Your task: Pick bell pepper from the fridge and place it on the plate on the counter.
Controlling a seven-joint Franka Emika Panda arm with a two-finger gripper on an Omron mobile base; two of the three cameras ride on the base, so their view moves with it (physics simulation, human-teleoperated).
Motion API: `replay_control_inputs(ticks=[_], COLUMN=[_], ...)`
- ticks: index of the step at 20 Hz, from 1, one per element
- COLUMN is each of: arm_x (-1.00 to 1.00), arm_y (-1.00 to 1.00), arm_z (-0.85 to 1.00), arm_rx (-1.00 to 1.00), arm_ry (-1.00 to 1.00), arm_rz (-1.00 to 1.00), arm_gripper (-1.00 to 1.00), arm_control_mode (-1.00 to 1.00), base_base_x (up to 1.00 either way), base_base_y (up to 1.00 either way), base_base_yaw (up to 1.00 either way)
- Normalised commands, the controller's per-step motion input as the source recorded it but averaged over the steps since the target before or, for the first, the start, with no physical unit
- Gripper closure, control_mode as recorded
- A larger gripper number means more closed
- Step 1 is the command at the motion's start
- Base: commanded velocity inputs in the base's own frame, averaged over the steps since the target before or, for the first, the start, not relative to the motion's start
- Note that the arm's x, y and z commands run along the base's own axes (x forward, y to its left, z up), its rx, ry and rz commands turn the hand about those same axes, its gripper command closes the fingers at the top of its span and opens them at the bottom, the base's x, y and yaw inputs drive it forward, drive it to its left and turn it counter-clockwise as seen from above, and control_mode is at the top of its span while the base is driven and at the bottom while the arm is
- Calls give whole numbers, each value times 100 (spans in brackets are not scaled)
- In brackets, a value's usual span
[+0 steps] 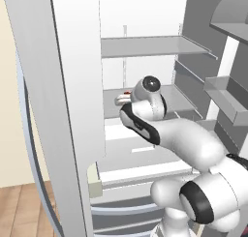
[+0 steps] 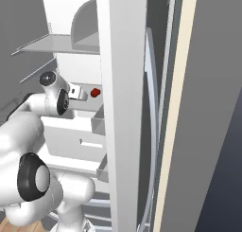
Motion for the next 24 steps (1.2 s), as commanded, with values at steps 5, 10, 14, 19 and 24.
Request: replay_control_inputs(ticks=[5, 10, 14, 19, 24], arm_x=[44, 37, 34, 26, 28], arm_y=[0, 0, 0, 1, 0], arm_z=[-10, -9, 1, 1, 0], arm_rx=[1, 0, 2, 1, 0], arm_ry=[-5, -9, 0, 2, 2], arm_rz=[-1, -2, -3, -7, -7], arm_gripper=[-100, -100, -100, -100, -100], arm_control_mode=[-100, -100, -100, -100, -100], base_base_x=[0, 0, 0, 0, 0], base_base_y=[0, 0, 0, 0, 0], base_base_yaw=[0, 0, 0, 0, 0])
